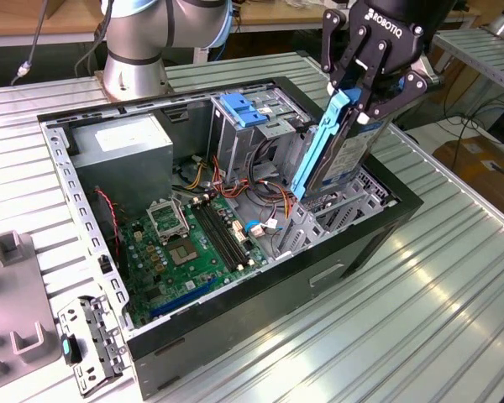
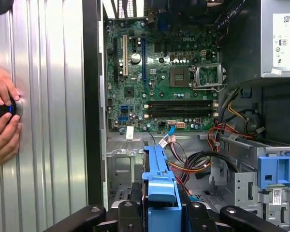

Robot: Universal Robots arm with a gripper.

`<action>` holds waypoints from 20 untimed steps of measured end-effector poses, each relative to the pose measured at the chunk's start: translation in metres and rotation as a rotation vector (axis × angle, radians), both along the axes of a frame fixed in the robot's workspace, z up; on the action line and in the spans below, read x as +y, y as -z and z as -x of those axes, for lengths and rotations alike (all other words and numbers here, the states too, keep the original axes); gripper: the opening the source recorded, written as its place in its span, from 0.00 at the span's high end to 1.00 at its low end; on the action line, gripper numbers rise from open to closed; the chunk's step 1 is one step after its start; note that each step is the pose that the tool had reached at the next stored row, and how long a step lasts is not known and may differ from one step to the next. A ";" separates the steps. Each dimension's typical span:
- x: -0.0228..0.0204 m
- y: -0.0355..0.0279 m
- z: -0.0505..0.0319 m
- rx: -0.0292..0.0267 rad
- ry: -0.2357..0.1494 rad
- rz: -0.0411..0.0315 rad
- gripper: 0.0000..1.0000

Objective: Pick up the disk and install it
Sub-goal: 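Insert the disk into the insertion slot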

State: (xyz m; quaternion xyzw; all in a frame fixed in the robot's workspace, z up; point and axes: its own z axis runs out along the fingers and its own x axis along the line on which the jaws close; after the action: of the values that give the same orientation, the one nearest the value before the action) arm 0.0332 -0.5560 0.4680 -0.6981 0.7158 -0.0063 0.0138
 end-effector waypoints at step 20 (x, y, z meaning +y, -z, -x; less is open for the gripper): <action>-0.0069 0.0094 -0.0166 0.0000 0.002 0.0005 0.63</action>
State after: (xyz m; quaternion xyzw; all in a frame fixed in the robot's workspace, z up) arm 0.0499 -0.5629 0.4586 -0.6973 0.7166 -0.0065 0.0136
